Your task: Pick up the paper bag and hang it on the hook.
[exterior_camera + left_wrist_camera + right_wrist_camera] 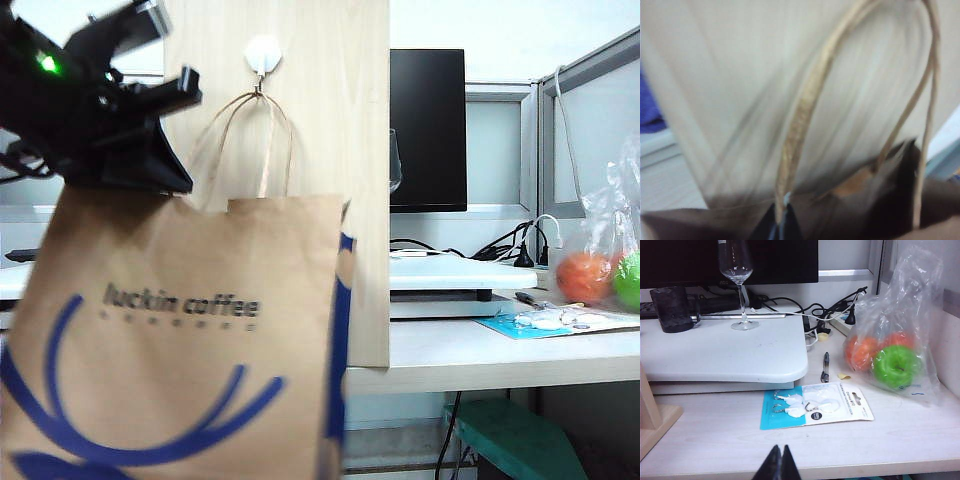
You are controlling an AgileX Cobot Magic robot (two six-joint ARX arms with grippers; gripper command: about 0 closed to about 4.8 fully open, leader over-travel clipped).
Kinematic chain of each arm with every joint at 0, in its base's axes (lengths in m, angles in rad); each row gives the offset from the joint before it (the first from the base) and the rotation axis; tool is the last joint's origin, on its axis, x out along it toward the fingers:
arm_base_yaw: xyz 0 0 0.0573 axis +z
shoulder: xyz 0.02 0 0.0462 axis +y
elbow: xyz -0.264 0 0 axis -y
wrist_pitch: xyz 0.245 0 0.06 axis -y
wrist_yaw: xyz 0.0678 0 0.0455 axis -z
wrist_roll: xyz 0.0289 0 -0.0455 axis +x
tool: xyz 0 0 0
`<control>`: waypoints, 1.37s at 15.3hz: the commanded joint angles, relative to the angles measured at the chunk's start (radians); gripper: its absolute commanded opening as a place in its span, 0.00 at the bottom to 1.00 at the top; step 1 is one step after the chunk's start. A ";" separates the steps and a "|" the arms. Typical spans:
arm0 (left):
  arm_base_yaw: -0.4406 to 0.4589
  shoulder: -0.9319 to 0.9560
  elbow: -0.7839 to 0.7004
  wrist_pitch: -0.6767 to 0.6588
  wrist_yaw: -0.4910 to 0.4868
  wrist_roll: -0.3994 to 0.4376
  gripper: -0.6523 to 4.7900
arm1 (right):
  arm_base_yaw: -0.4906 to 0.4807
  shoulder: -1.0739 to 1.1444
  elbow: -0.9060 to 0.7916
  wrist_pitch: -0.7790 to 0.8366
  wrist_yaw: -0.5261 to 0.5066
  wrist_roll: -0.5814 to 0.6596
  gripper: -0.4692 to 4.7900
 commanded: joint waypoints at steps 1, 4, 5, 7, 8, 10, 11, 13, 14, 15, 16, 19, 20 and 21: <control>0.003 0.001 0.003 0.012 0.000 0.000 0.16 | 0.000 0.000 -0.007 0.011 0.000 0.002 0.09; 0.002 0.002 0.003 0.032 0.029 -0.008 0.64 | 0.000 0.000 -0.007 0.011 0.000 0.002 0.09; 0.002 0.001 0.003 0.032 0.046 -0.008 0.64 | 0.000 0.000 -0.007 0.011 0.000 0.002 0.09; 0.002 0.000 0.003 0.037 0.088 -0.020 0.66 | 0.000 0.000 -0.007 0.011 0.000 0.002 0.09; 0.002 -0.010 0.003 0.043 0.127 -0.037 0.71 | 0.000 0.000 -0.007 0.011 0.000 0.002 0.09; 0.002 -0.055 0.003 0.034 0.135 -0.042 0.71 | 0.000 0.000 -0.007 0.011 0.000 0.001 0.09; 0.002 -0.094 0.003 0.028 0.133 -0.042 0.71 | 0.000 0.000 -0.007 0.011 0.000 0.002 0.09; 0.002 -0.175 0.003 0.002 0.131 -0.037 0.71 | 0.000 0.000 -0.007 0.011 0.000 0.002 0.09; 0.002 -0.217 0.003 -0.030 0.131 -0.037 0.71 | 0.000 0.000 -0.007 0.011 0.000 0.002 0.09; 0.002 -0.261 0.003 -0.071 0.128 -0.037 0.71 | 0.000 0.000 -0.007 0.011 0.000 0.002 0.09; 0.002 -0.325 0.003 -0.148 0.083 -0.006 0.57 | 0.000 0.000 -0.007 0.011 0.000 0.002 0.09; 0.002 -0.471 0.003 -0.301 -0.078 0.097 0.11 | 0.000 0.000 -0.007 0.011 0.000 0.001 0.09; 0.002 -0.530 0.003 -0.341 -0.161 0.118 0.11 | 0.000 0.000 -0.007 0.011 0.000 0.001 0.09; 0.002 -0.600 0.003 -0.381 -0.257 0.149 0.11 | 0.000 0.000 -0.007 0.011 0.000 0.001 0.09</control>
